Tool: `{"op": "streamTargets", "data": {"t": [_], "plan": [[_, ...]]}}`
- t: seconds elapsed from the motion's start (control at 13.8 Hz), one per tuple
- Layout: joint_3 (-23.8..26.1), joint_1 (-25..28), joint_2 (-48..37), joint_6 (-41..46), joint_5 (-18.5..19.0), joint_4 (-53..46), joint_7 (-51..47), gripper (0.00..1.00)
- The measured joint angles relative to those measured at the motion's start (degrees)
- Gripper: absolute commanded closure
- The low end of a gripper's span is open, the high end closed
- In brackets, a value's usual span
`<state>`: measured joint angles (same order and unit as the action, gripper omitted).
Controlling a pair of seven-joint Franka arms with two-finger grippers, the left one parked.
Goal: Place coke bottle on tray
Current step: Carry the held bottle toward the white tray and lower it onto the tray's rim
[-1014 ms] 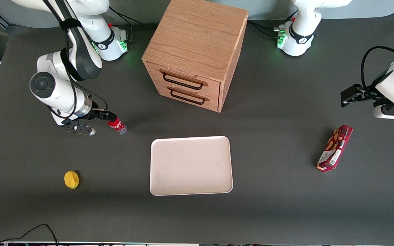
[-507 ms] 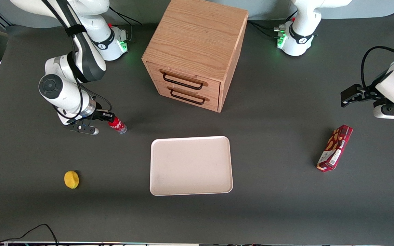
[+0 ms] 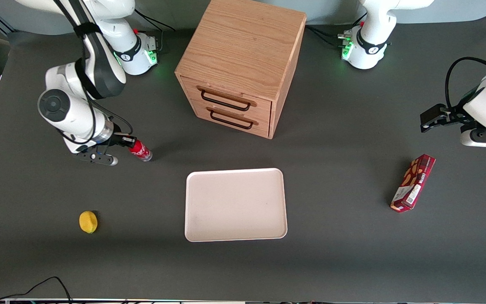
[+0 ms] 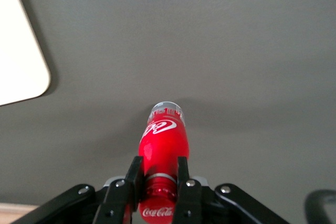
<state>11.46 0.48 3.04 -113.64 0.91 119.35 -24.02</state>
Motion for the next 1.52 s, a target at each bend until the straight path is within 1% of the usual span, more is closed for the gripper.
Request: {"op": "streamTargets", "data": {"t": [0.29, 0.43, 0.58, 0.72, 0.87, 1.01, 1.23, 1.38, 1.52], "plan": [[-0.5, -0.1, -1.0, 17.2, 0.0, -17.6, 1.6, 1.00], [-0.3, 0.1, 0.9, 23.4, -0.8, -26.7, 1.1, 1.00], [0.5, 0.2, 5.8, 27.8, -3.1, -36.5, -3.1, 1.00], [3.6, 0.3, 13.4, 29.0, -3.8, -45.9, -10.7, 1.00], [7.2, 1.2, 22.4, 28.3, -3.8, -54.5, -20.3, 1.00], [8.4, 3.4, 31.2, 23.5, -3.0, -61.1, -28.4, 1.00], [8.8, 6.4, 40.7, 12.6, 3.1, -64.1, -36.6, 1.00], [9.2, 7.2, 45.4, 6.7, 5.2, -64.8, -39.9, 1.00], [9.3, 7.9, 48.5, 3.2, 7.8, -65.2, -41.8, 1.00]]}}
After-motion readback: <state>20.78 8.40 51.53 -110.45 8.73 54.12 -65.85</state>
